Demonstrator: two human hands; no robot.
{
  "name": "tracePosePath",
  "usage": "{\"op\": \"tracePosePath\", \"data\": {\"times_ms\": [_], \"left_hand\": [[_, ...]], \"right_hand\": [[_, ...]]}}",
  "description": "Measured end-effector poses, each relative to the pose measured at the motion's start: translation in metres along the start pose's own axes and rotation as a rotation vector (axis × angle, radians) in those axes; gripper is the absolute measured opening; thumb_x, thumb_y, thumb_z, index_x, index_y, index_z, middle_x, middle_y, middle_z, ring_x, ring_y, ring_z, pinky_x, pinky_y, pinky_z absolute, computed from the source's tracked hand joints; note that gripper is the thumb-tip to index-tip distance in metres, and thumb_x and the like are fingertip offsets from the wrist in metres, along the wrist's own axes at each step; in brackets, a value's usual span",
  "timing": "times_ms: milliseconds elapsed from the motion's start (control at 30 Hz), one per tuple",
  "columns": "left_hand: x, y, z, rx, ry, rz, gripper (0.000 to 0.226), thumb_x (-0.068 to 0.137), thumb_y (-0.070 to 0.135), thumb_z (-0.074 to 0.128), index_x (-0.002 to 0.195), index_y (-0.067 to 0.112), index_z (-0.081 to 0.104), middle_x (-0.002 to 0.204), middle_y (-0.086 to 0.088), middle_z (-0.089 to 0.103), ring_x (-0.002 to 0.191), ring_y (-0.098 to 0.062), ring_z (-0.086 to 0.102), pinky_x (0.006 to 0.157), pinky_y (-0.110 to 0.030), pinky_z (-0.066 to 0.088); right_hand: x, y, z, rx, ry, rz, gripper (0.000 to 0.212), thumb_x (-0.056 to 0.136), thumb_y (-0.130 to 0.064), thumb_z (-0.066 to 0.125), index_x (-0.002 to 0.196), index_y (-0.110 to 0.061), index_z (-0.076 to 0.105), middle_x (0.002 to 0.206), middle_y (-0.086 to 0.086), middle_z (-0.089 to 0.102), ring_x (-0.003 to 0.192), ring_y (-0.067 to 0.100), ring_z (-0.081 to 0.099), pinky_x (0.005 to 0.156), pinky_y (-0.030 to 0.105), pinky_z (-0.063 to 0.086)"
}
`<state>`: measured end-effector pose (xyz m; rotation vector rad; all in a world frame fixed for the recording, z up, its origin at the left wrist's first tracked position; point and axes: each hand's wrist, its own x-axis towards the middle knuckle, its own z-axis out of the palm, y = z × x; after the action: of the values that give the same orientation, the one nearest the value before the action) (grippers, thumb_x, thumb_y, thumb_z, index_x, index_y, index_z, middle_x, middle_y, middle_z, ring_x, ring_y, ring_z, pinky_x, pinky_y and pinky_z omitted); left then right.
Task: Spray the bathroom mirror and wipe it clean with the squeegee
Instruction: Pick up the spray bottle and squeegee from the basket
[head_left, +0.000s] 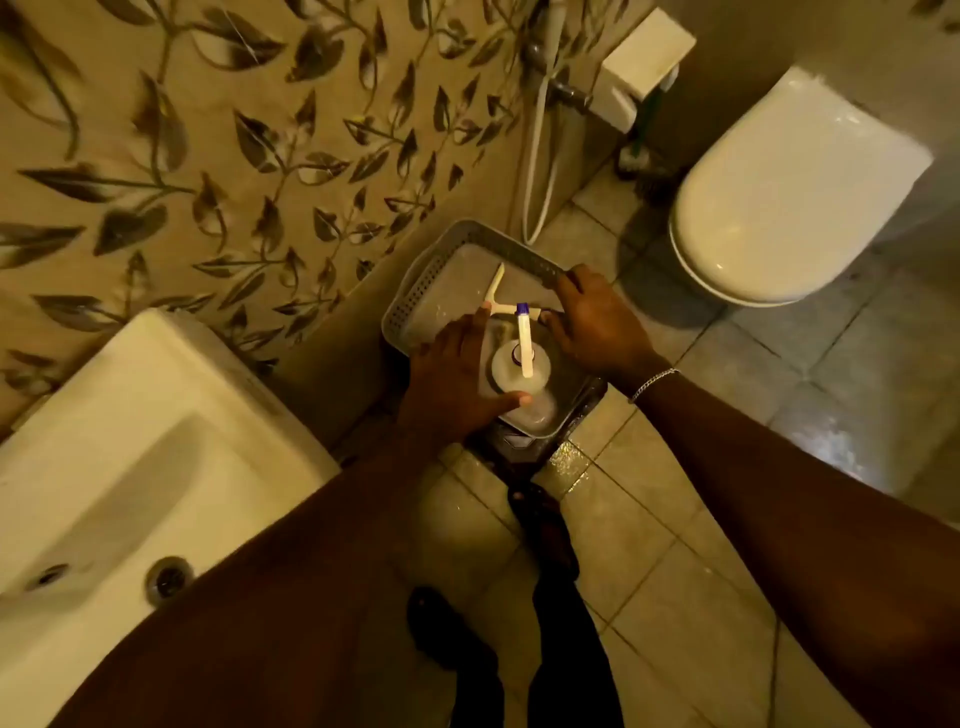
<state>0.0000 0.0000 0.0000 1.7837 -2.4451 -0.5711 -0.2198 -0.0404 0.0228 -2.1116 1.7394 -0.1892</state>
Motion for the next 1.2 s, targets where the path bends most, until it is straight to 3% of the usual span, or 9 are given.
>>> {"op": "tracePosePath", "data": {"times_ms": [133,233,400,633,867,1033,1200], "left_hand": [[0.022,-0.008,0.040,-0.181,-0.058,-0.015,0.128,0.063,0.088,0.061,0.161,0.024,0.009,0.162,-0.004,0.033,0.146,-0.026,0.038,0.110,-0.056,0.043],[0.038,-0.004,0.062,-0.347,0.042,-0.038,0.122,0.064,0.084,0.067,0.159,0.028,0.016,0.158,-0.002,0.038,0.142,-0.024,0.043,0.106,-0.052,0.047],[0.061,0.007,0.079,-0.473,0.169,0.005,0.108,0.071,0.075,0.071,0.155,0.019,0.031,0.146,-0.003,0.050,0.131,-0.020,0.053,0.097,-0.048,0.054],[0.067,0.015,0.095,-0.564,0.223,0.007,0.075,0.084,0.062,0.069,0.134,0.008,0.053,0.125,-0.006,0.061,0.114,-0.019,0.061,0.093,-0.041,0.055],[0.066,0.019,0.074,-0.585,0.285,-0.017,0.071,0.088,0.069,0.056,0.128,0.010,0.054,0.119,-0.004,0.060,0.107,-0.012,0.061,0.091,-0.030,0.055],[0.059,0.020,0.044,-0.583,0.308,0.007,0.073,0.087,0.067,0.060,0.127,0.007,0.056,0.116,-0.006,0.062,0.099,-0.018,0.065,0.087,-0.038,0.057],[0.053,0.017,0.004,-0.567,0.359,0.023,0.067,0.087,0.069,0.061,0.127,0.015,0.053,0.118,-0.002,0.063,0.108,-0.011,0.063,0.094,-0.032,0.055]], "right_hand": [[0.013,0.021,0.035,-0.018,-0.074,0.003,0.046,0.099,-0.033,0.059,0.139,-0.008,0.058,0.134,0.019,0.060,0.118,0.037,0.059,0.094,0.046,0.052],[0.025,0.035,0.058,-0.046,-0.112,-0.010,0.050,0.099,-0.038,0.057,0.140,-0.009,0.057,0.133,0.018,0.060,0.117,0.037,0.058,0.093,0.047,0.051],[0.038,0.045,0.083,-0.050,-0.161,0.004,0.051,0.101,-0.046,0.052,0.141,-0.014,0.053,0.130,0.015,0.061,0.115,0.034,0.059,0.094,0.049,0.051],[0.043,0.048,0.099,-0.026,-0.141,0.009,0.041,0.104,-0.041,0.050,0.134,-0.015,0.056,0.120,0.012,0.065,0.108,0.030,0.062,0.089,0.050,0.055],[0.039,0.041,0.083,-0.019,-0.116,-0.008,0.041,0.101,-0.038,0.057,0.134,-0.015,0.057,0.121,0.011,0.065,0.108,0.028,0.062,0.083,0.042,0.056],[0.032,0.031,0.060,0.025,-0.085,0.002,0.039,0.102,-0.036,0.057,0.134,-0.013,0.057,0.124,0.013,0.065,0.110,0.030,0.061,0.082,0.042,0.056],[0.022,0.011,0.028,0.030,-0.027,0.000,0.040,0.104,-0.035,0.055,0.136,-0.013,0.057,0.129,0.013,0.065,0.113,0.030,0.061,0.087,0.041,0.055]]}}
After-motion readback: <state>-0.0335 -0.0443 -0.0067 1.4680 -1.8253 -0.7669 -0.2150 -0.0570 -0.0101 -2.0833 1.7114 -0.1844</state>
